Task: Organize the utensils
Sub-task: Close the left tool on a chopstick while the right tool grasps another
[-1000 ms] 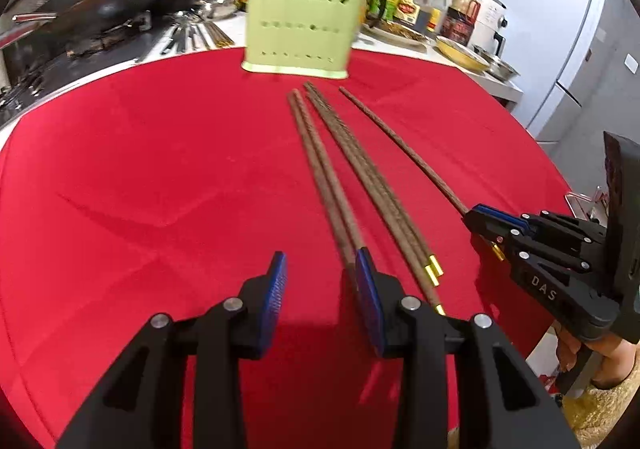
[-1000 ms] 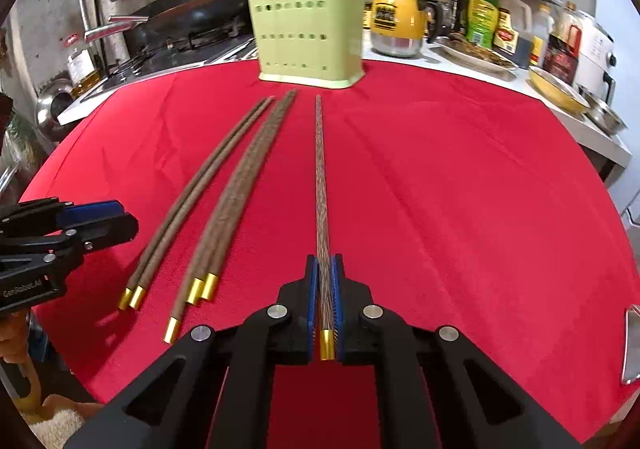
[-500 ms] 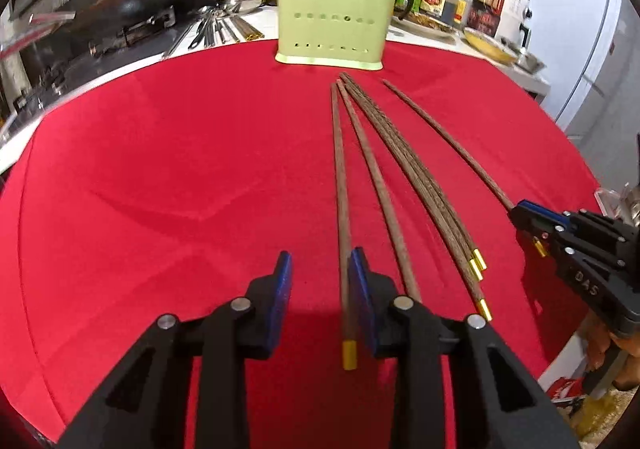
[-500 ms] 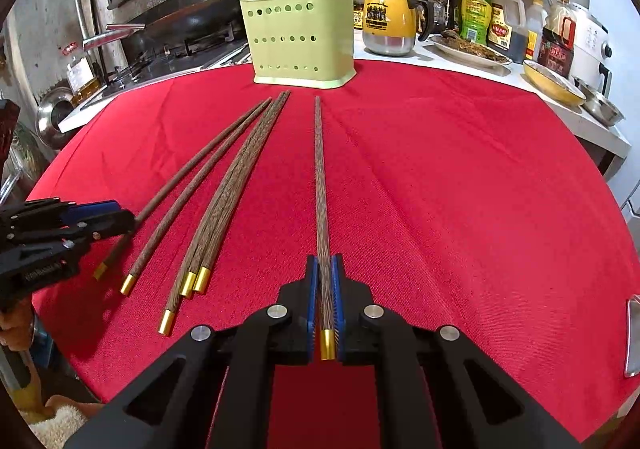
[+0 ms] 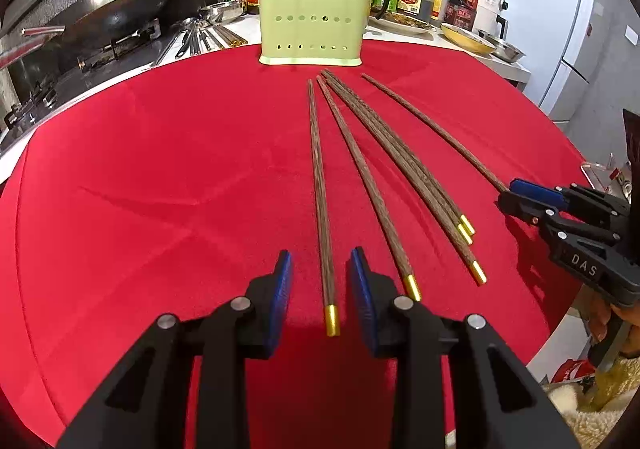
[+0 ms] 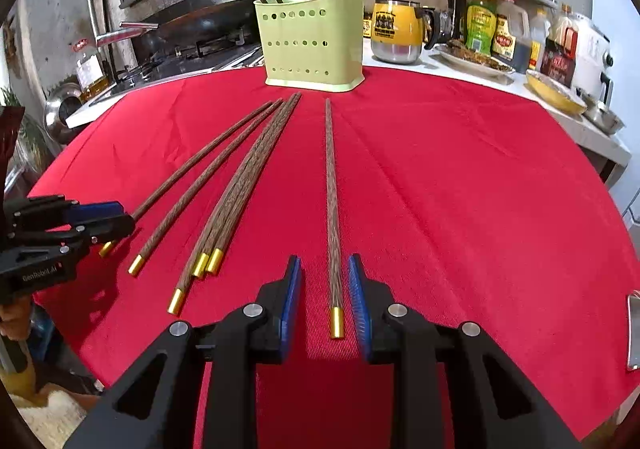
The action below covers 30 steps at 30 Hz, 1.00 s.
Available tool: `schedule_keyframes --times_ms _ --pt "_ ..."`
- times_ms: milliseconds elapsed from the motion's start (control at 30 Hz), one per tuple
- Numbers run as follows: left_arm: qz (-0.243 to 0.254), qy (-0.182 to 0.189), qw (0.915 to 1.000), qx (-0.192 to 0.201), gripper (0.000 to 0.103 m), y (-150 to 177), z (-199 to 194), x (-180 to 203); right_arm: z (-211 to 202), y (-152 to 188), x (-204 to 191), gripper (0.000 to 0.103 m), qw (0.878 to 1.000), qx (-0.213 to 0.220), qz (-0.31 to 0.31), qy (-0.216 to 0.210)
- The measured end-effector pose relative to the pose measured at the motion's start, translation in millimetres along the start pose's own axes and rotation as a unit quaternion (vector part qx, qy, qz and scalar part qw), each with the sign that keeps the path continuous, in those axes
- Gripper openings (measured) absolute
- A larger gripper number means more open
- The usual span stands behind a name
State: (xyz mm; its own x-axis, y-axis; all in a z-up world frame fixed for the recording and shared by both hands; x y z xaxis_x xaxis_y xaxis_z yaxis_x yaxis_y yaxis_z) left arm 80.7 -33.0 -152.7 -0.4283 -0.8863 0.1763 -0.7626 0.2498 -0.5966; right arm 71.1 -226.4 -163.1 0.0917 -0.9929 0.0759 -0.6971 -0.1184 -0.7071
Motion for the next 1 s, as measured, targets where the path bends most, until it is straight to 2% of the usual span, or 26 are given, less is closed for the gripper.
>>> schedule_keyframes --times_ms 200,267,333,433,500,667,700,733,833,1000 --pt "0.005 -0.003 1.0000 0.004 0.030 6 -4 2 -3 4 1 0.025 1.000 0.012 0.001 0.003" --pt "0.009 -0.007 0.9999 0.005 0.029 5 -2 5 -2 4 1 0.022 1.000 0.015 0.002 0.003" --pt "0.018 -0.021 0.9996 0.005 0.019 2 2 9 0 3 1 0.015 1.000 0.018 0.006 0.002" --pt "0.033 -0.040 0.9987 0.000 0.011 1 5 14 1 2 0 0.013 1.000 0.020 0.006 0.003" --pt "0.044 -0.051 0.9977 -0.005 0.009 4 4 17 -1 4 -2 0.014 1.000 0.023 -0.006 0.010" --pt "0.043 -0.045 0.9980 -0.008 0.007 10 -2 17 -5 8 1 0.013 1.000 0.022 0.000 0.012" --pt "0.039 -0.040 0.9984 -0.006 0.007 10 -2 15 -5 9 2 0.007 1.000 0.022 0.005 0.011" --pt "0.034 -0.035 0.9988 -0.004 0.007 10 -3 14 -6 9 3 0.007 1.000 0.020 0.008 0.011" --pt "0.020 -0.019 0.9995 0.016 0.007 6 -15 9 -16 6 4 0.007 0.999 0.032 0.012 0.011" --pt "0.012 -0.019 0.9943 0.104 0.007 -17 -65 2 -53 -19 16 0.007 0.996 0.077 0.031 -0.002"
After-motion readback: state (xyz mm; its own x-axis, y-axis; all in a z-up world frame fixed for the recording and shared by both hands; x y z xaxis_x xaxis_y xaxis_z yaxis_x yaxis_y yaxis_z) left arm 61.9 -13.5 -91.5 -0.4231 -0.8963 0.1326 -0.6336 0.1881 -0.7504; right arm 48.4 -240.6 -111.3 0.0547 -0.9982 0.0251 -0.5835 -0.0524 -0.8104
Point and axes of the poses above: each gripper's, at about its wrist camera, not at the fingertips, and z roughly the way its jaws point, x to its right, y to its underside, the point moved 2 cm from there along z, roughly the way its jaws point, and after that the axes turned 10 degrees about y, right-handed, at the moved point
